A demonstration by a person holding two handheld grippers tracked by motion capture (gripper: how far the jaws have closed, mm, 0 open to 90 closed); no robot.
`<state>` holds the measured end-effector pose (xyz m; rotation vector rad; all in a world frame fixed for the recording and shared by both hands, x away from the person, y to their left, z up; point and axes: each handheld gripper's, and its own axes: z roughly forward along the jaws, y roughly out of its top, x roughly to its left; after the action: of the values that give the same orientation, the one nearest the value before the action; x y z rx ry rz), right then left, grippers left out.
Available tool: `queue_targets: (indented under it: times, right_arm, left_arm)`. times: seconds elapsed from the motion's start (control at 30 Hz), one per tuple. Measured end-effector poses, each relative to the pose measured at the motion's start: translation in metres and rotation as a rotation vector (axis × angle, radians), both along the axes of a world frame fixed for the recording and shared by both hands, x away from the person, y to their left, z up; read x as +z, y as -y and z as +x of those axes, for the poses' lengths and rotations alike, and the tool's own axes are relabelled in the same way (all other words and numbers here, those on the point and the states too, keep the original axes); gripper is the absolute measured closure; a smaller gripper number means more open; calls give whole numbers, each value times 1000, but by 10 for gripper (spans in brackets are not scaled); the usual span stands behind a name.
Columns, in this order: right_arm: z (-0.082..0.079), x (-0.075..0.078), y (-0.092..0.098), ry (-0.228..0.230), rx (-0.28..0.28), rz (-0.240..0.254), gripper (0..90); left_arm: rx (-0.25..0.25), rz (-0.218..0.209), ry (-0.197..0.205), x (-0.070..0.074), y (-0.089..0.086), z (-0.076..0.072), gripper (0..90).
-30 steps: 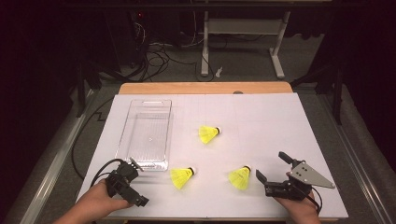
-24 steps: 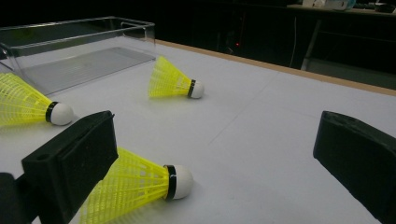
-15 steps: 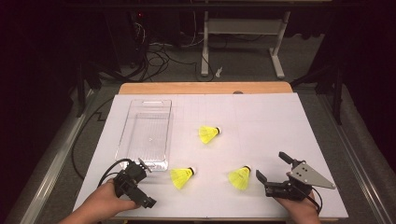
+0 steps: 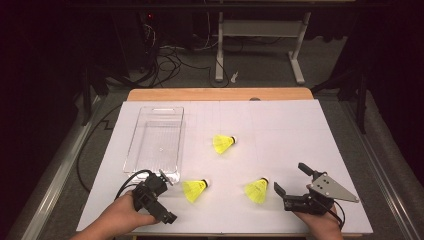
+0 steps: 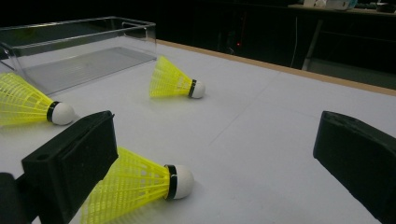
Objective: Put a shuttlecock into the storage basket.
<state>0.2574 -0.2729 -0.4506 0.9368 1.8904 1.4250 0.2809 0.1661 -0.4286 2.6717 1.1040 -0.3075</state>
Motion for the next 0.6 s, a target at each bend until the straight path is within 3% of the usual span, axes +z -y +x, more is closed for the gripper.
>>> queue_targets:
  times: [0.6]
  right_arm:
    - [-1, 1, 0, 2, 0, 5, 4]
  left_arm:
    - [-61, -6, -1, 4, 30, 2, 7]
